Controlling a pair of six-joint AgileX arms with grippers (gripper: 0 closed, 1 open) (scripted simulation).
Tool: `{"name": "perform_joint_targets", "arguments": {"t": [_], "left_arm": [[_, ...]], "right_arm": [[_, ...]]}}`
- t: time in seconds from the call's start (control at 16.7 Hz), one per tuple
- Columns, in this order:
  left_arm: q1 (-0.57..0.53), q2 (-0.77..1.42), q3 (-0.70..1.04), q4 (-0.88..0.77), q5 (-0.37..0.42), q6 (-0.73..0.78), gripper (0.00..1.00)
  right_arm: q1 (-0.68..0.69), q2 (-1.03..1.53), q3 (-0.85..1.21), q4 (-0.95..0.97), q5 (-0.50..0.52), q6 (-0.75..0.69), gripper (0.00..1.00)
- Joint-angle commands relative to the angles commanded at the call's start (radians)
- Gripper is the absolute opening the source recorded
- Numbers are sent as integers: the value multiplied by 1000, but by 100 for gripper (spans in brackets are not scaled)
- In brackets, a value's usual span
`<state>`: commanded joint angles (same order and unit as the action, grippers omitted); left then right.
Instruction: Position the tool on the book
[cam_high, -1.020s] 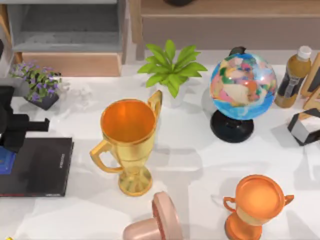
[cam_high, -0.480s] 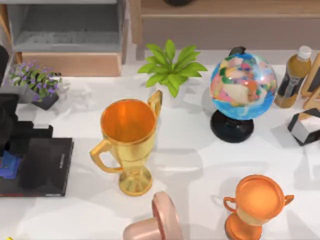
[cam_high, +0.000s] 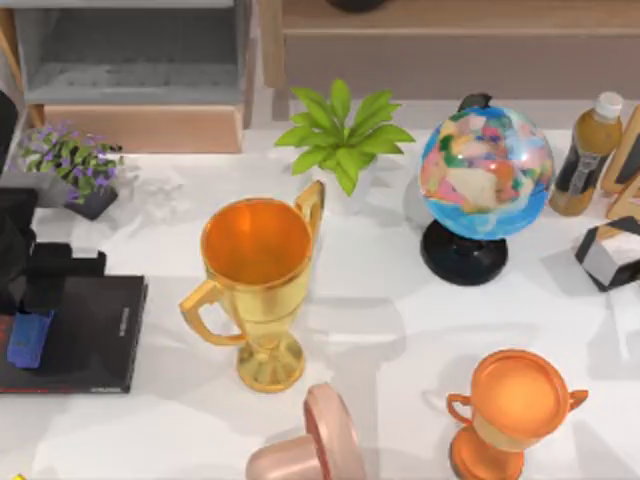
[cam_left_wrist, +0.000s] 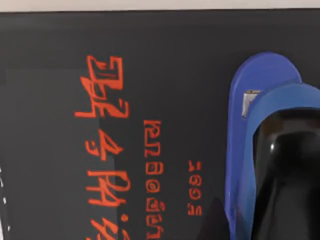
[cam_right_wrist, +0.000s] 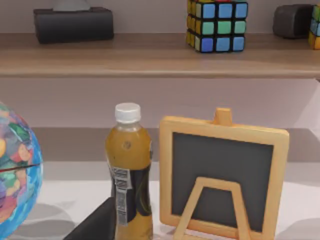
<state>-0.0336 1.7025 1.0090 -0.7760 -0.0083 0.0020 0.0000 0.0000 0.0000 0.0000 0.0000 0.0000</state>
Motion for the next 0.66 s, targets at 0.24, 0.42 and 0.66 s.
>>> {"name": "perform_joint_targets", "arguments": {"t": [0.24,0.42,0.66], "left_arm": [[0,0,0,0,0,0,90],[0,0,0,0,0,0,100],[0,0,0,0,0,0,100]], "right_arm": [[0,0,0,0,0,0,100],[0,0,0,0,0,0,100],[0,0,0,0,0,0,100]]}}
